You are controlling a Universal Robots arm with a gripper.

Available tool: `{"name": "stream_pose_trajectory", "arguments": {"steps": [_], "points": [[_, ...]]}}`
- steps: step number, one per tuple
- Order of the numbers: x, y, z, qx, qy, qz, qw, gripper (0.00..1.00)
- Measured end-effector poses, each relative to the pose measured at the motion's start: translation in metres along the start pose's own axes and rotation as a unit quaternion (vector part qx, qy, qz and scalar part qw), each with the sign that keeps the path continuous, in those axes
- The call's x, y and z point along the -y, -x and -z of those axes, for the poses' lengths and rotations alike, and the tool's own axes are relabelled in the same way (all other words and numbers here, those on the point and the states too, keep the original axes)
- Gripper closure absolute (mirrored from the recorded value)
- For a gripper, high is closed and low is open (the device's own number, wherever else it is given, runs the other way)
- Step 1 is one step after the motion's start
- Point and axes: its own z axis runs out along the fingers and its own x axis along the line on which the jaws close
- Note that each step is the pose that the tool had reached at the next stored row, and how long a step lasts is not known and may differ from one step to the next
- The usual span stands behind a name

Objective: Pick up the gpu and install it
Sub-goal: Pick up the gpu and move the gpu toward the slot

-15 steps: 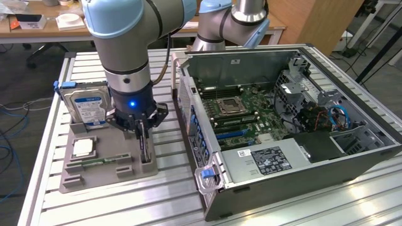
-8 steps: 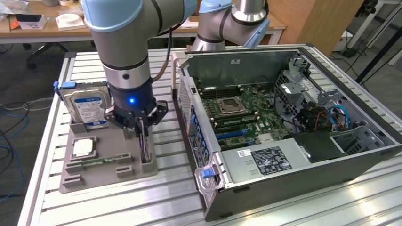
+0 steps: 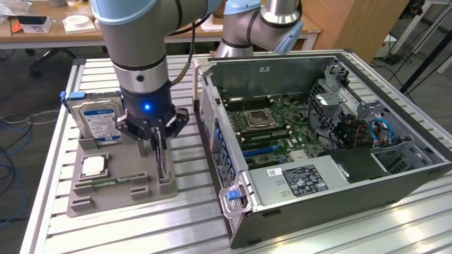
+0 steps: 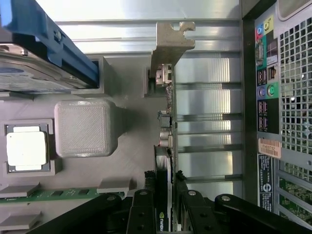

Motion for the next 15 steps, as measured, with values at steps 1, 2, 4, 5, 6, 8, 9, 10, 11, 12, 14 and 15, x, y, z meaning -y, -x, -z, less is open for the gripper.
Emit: {"name": "stream_pose_trajectory", "arguments": {"steps": [1, 2, 4, 5, 6, 8, 9, 10, 11, 12, 14, 15], "points": [[-0.0001, 0.0000, 0.0016, 0.0000, 0.0000, 0.000, 1.0000, 0.74], [-0.0001, 0.0001, 0.0033, 0.0000, 0.0000, 0.000, 1.0000, 0.74], [-0.0002, 0.0002, 0.0054, 0.0000, 0.0000, 0.000, 1.0000, 0.74], [-0.0003, 0.0002, 0.0055, 0.0001, 0.0002, 0.000, 1.0000, 0.74], [-0.0003, 0.0002, 0.0055, 0.0000, 0.0001, 0.000, 1.0000, 0.74], [-0.0003, 0.0002, 0.0057, 0.0000, 0.0001, 0.000, 1.0000, 0.74], [-0.0003, 0.0002, 0.0058, 0.0000, 0.0001, 0.000, 1.0000, 0.74], [-0.0003, 0.0002, 0.0058, 0.0000, 0.0001, 0.000, 1.0000, 0.74], [-0.0003, 0.0002, 0.0059, 0.0000, 0.0001, 0.000, 1.0000, 0.74], [-0.0003, 0.0002, 0.0059, 0.0000, 0.0001, 0.000, 1.0000, 0.74], [-0.0004, 0.0003, 0.0062, -0.0001, 0.0000, 0.000, 1.0000, 0.74], [-0.0004, 0.0003, 0.0066, -0.0001, 0.0000, 0.000, 1.0000, 0.74]]}}
